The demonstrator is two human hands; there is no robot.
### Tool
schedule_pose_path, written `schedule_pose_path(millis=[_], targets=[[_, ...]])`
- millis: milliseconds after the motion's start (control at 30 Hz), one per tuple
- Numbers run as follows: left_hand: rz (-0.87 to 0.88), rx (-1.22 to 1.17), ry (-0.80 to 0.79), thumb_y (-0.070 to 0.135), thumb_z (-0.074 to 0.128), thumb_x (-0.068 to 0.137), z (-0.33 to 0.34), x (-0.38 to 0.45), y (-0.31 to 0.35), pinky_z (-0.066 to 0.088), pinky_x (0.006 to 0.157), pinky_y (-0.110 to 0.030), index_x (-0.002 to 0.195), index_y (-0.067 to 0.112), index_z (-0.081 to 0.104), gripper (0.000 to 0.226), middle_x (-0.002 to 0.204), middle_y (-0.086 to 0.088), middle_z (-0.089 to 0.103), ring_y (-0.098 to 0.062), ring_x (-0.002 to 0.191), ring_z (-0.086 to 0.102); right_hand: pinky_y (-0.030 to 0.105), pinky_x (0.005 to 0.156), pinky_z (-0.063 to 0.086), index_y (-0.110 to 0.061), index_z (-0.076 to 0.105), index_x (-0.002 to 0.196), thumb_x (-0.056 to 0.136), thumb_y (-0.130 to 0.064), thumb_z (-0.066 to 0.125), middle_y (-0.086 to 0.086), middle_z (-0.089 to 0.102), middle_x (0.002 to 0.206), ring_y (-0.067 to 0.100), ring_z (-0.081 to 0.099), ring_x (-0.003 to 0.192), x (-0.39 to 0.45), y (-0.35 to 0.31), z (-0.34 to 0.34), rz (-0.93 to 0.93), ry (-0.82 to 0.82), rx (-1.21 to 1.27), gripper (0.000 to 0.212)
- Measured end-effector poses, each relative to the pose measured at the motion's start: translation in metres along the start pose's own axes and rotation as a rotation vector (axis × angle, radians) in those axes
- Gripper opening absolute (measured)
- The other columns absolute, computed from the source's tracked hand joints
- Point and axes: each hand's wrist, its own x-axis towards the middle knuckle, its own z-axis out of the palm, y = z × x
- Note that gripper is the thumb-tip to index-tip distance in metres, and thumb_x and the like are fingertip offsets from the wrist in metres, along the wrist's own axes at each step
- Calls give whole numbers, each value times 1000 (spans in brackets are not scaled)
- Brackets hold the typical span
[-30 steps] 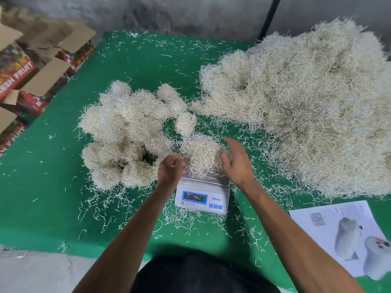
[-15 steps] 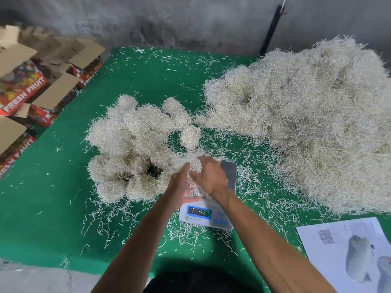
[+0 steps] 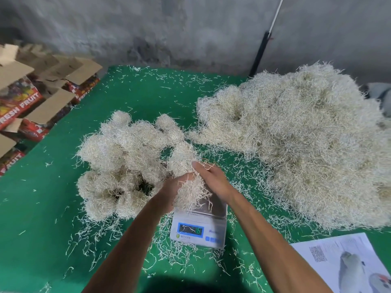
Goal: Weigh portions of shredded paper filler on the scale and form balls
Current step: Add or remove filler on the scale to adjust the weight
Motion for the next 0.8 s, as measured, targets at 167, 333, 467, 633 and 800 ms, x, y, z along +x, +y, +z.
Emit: schedule_pose_path(millis=[167, 333, 467, 633, 800], targets=[[40, -22, 18, 34, 58, 92, -20, -3, -2, 47, 85, -26, 126, 18, 62, 38, 134, 6, 53, -17, 120, 50, 32, 69, 53, -11, 68, 99, 102, -42, 60, 3, 57, 60, 16, 53, 52, 10, 4, -51, 8, 397, 358, 32], [116, 79, 85, 23, 42, 104, -21, 7, -8, 21, 103, -29, 114, 25, 66, 26, 144, 3, 51, -9, 131, 37, 35, 65, 56, -23, 64, 118, 96, -68, 56, 4, 65, 78, 17, 59, 61, 6, 3, -40, 34, 247, 276, 51], [32, 118, 13, 30, 43, 105, -8, 10, -12, 29, 110, -33, 116, 27, 69, 28, 140, 8, 55, -12, 127, 49, 35, 75, 62, -34, 65, 93, 79, -74, 74, -10, 59, 90, 2, 64, 63, 2, 3, -18, 125, -103, 54, 43], [21, 133, -6, 22, 41, 105, -6, 13, -8, 30, 99, -23, 107, 27, 73, 33, 124, 18, 60, 6, 109, 54, 31, 89, 53, -12, 69, 98, 84, -54, 79, -3, 72, 101, 12, 65, 82, 11, 9, -38, 117, 113, 121, 45], [-38, -13, 90, 28, 71, 79, -15, 11, -5, 54, 89, -42, 93, 15, 79, 21, 118, -16, 67, -36, 106, 63, 25, 58, 54, 1, 67, 105, 100, -20, 66, 5, 66, 71, 14, 58, 55, 16, 21, -95, 184, 509, 564, 21]])
